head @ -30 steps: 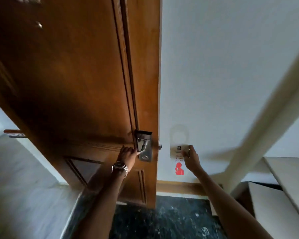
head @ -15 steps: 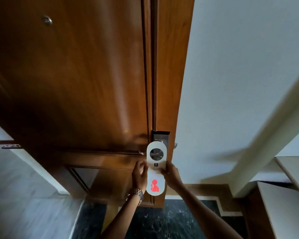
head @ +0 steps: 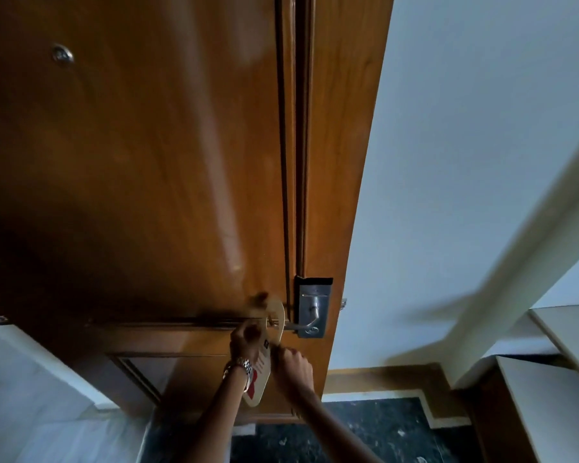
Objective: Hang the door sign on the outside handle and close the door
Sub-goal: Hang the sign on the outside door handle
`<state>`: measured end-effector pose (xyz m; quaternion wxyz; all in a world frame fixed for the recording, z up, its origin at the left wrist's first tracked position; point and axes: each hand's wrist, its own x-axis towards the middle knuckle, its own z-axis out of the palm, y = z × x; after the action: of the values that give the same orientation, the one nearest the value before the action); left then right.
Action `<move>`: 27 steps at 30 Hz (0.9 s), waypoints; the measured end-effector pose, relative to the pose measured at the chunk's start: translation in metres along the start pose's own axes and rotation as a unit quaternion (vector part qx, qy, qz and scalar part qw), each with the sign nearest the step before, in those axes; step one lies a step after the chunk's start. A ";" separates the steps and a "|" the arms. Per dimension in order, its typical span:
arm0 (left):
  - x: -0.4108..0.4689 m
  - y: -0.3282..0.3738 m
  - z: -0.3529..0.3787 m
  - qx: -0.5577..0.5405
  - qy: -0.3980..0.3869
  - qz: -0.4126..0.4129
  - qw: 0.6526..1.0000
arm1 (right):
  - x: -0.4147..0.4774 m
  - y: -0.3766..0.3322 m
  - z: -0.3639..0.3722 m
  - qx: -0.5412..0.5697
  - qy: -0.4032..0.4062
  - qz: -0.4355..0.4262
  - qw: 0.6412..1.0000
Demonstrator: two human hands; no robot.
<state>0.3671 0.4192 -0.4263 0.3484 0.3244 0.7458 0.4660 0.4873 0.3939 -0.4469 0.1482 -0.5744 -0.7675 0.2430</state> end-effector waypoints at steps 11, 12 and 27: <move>-0.031 0.012 0.093 0.010 -0.048 0.053 0.997 | 0.018 0.089 -0.084 0.011 0.076 0.136 0.988; -0.030 0.010 0.099 0.019 -0.039 0.051 0.998 | 0.024 0.092 -0.087 0.019 0.070 0.135 0.988; -0.050 -0.030 0.071 0.095 0.183 0.074 0.976 | 0.037 0.100 -0.101 0.114 0.079 0.192 0.971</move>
<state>0.4478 0.4018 -0.4660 0.1379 0.3192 0.8117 0.4693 0.6087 0.4721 -0.4190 0.2233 -0.7080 -0.5958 0.3065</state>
